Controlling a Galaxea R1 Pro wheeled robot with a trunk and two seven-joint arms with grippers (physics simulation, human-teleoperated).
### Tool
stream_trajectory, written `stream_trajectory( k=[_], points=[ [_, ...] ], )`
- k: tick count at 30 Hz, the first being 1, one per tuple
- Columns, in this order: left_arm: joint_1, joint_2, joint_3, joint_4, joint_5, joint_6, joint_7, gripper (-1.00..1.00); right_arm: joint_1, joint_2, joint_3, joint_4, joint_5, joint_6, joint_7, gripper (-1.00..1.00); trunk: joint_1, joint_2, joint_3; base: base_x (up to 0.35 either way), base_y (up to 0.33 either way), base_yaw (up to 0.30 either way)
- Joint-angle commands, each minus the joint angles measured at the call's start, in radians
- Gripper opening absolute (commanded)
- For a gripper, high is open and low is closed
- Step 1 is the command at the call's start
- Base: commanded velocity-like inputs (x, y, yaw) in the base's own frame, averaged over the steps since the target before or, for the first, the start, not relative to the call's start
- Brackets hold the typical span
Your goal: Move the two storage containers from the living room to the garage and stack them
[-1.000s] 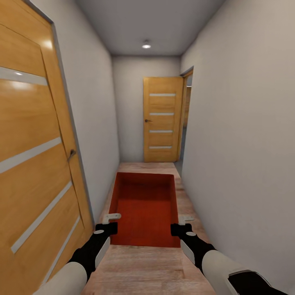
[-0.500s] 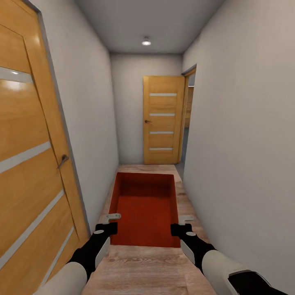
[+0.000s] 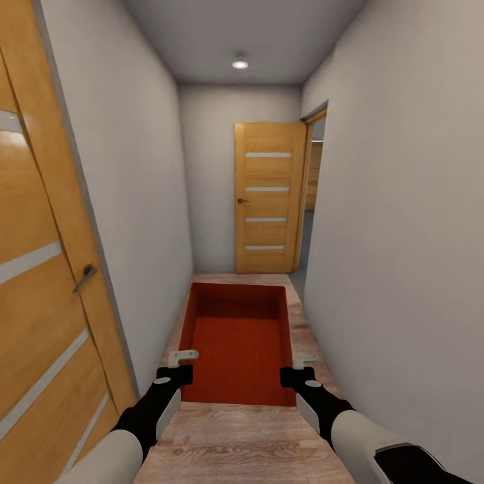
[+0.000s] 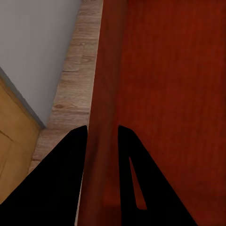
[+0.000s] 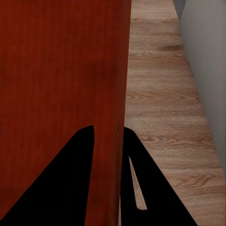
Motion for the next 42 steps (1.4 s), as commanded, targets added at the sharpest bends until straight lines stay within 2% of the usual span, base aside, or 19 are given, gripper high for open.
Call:
stream_trajectory(
  k=[1,42],
  points=[
    [0.0,-0.01,0.013,-0.001,0.059,0.008,0.047,-1.0,-0.001,0.001,-0.041,-0.002,0.002,-0.063,-0.075,-1.0,0.001,-0.001,-0.002,0.322,0.0,0.0],
    [0.0,-0.01,0.013,-0.002,0.059,0.008,0.047,-1.0,-0.001,-0.001,-0.041,-0.002,0.002,-0.063,-0.075,-1.0,0.001,-0.001,-0.002,0.323,0.0,0.0]
  ],
)
